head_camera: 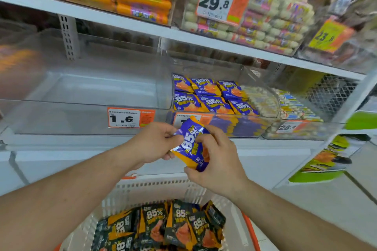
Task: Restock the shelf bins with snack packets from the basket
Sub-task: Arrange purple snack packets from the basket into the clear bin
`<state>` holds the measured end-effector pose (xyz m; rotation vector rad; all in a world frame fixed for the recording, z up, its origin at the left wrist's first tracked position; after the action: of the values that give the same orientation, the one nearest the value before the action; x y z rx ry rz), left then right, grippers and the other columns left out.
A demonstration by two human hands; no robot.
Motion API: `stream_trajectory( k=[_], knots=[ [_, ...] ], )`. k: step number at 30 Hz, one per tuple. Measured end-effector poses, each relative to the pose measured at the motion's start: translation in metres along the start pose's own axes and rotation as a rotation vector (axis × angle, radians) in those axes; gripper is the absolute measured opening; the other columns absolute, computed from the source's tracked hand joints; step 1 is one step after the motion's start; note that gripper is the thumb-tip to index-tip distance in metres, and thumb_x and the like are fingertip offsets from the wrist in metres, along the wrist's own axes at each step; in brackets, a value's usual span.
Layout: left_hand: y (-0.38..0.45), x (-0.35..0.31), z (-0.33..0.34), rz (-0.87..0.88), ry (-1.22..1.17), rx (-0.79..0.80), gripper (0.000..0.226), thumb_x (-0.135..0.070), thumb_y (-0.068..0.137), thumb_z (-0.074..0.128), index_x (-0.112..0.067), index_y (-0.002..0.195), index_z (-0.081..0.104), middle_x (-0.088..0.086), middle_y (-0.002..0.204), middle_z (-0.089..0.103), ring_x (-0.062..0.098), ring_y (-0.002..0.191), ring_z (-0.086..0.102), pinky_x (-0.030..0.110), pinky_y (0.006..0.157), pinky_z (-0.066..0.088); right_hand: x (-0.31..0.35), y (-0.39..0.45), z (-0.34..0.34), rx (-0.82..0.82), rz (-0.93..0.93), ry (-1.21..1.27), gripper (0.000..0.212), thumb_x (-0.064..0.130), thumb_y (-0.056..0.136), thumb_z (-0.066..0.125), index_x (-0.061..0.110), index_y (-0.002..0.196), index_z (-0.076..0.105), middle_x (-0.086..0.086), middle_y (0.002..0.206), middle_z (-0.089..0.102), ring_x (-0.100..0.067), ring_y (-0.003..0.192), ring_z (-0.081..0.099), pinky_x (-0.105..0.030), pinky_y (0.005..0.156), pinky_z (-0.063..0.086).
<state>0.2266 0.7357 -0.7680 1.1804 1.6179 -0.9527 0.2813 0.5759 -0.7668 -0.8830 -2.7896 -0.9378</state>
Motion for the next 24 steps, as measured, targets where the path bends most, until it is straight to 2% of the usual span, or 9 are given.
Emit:
stream_trajectory(
  k=[2, 4, 7, 9, 12, 16, 19, 22, 24],
  knots=[
    [0.003, -0.014, -0.002, 0.09, 0.069, -0.102, 0.022, -0.027, 0.099, 0.054, -0.015, 0.086, 0.067, 0.004, 0.073, 0.068, 0.01, 0.055, 0.061, 0.028, 0.056, 0.052, -0.004, 0.01, -0.014, -0.08, 0.036, 0.025, 0.065, 0.051, 0.053, 0.067, 0.019, 0.109, 0.059, -0.004, 0.13, 0.052, -0.027, 0.116, 0.056, -0.041, 0.088, 0.049],
    [0.004, -0.032, -0.007, 0.314, 0.324, -0.29, 0.03, -0.04, 0.097, 0.048, -0.019, 0.09, 0.068, -0.002, 0.075, 0.068, 0.016, 0.069, 0.062, 0.034, 0.066, 0.052, -0.014, 0.027, -0.032, -0.158, 0.093, 0.032, 0.064, 0.051, 0.054, 0.066, 0.019, 0.109, 0.059, -0.002, 0.123, 0.055, -0.025, 0.113, 0.055, -0.04, 0.086, 0.046],
    [0.001, -0.05, -0.009, 0.646, 0.773, -0.553, 0.041, -0.044, 0.085, 0.046, -0.021, 0.113, 0.066, 0.001, 0.104, 0.065, 0.027, 0.093, 0.059, 0.038, 0.081, 0.045, -0.049, 0.063, -0.06, -0.21, 0.263, -0.035, 0.064, 0.054, 0.057, 0.065, 0.019, 0.111, 0.058, 0.0, 0.106, 0.057, -0.025, 0.103, 0.055, -0.041, 0.082, 0.045],
    [0.009, -0.044, -0.007, 0.621, 0.99, -0.593, 0.056, -0.042, 0.075, 0.056, -0.022, 0.127, 0.059, 0.008, 0.13, 0.053, 0.033, 0.114, 0.05, 0.044, 0.088, 0.039, -0.081, 0.088, -0.069, -0.147, 0.416, -0.101, 0.064, 0.051, 0.063, 0.073, 0.019, 0.115, 0.055, -0.001, 0.105, 0.056, -0.027, 0.106, 0.055, -0.04, 0.086, 0.046],
    [0.026, -0.022, -0.005, 0.501, 1.12, -0.489, 0.077, -0.038, 0.062, 0.073, -0.027, 0.136, 0.053, 0.012, 0.151, 0.035, 0.035, 0.132, 0.038, 0.051, 0.093, 0.04, -0.123, 0.115, -0.07, -0.006, 0.571, -0.214, 0.073, 0.056, 0.069, 0.072, 0.021, 0.129, 0.049, -0.01, 0.123, 0.054, -0.033, 0.118, 0.052, -0.04, 0.094, 0.043],
    [0.034, -0.009, -0.003, 0.445, 1.141, -0.438, 0.086, -0.028, 0.052, 0.081, -0.027, 0.135, 0.057, 0.014, 0.154, 0.031, 0.032, 0.129, 0.047, 0.047, 0.088, 0.043, -0.149, 0.132, -0.061, 0.131, 0.653, -0.368, 0.078, 0.065, 0.075, 0.064, 0.021, 0.136, 0.043, -0.019, 0.136, 0.049, -0.038, 0.127, 0.047, -0.042, 0.101, 0.039],
    [0.033, -0.008, -0.002, 0.473, 1.15, -0.458, 0.085, -0.026, 0.052, 0.079, -0.025, 0.134, 0.057, 0.014, 0.155, 0.031, 0.033, 0.126, 0.05, 0.046, 0.088, 0.044, -0.162, 0.131, -0.047, 0.27, 0.744, -0.404, 0.077, 0.07, 0.069, 0.062, 0.023, 0.13, 0.052, -0.018, 0.137, 0.051, -0.037, 0.126, 0.049, -0.042, 0.103, 0.041],
    [0.032, -0.008, -0.003, 0.488, 1.174, -0.475, 0.085, -0.024, 0.052, 0.078, -0.024, 0.134, 0.056, 0.015, 0.154, 0.032, 0.034, 0.123, 0.052, 0.047, 0.088, 0.044, -0.173, 0.127, -0.031, 0.454, 0.815, -0.445, 0.084, 0.069, 0.052, 0.057, 0.016, 0.117, 0.062, -0.016, 0.126, 0.06, -0.036, 0.112, 0.059, -0.041, 0.096, 0.049],
    [0.032, -0.008, -0.002, 0.481, 1.186, -0.473, 0.085, -0.025, 0.053, 0.078, -0.023, 0.135, 0.056, 0.016, 0.155, 0.032, 0.034, 0.123, 0.053, 0.048, 0.089, 0.044, -0.173, 0.128, -0.029, 0.522, 0.79, -0.474, 0.063, 0.058, 0.066, 0.06, 0.014, 0.11, 0.065, -0.013, 0.114, 0.064, -0.032, 0.101, 0.062, -0.033, 0.084, 0.051]
  ],
)
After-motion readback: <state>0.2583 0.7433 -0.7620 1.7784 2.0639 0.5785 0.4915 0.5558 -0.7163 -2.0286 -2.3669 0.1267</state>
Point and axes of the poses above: each hand's wrist, its own y-axis towards the middle knuckle, its own z-axis out of the palm, x = y × z, the point moved 5 cm from there along y, towards the middle knuckle
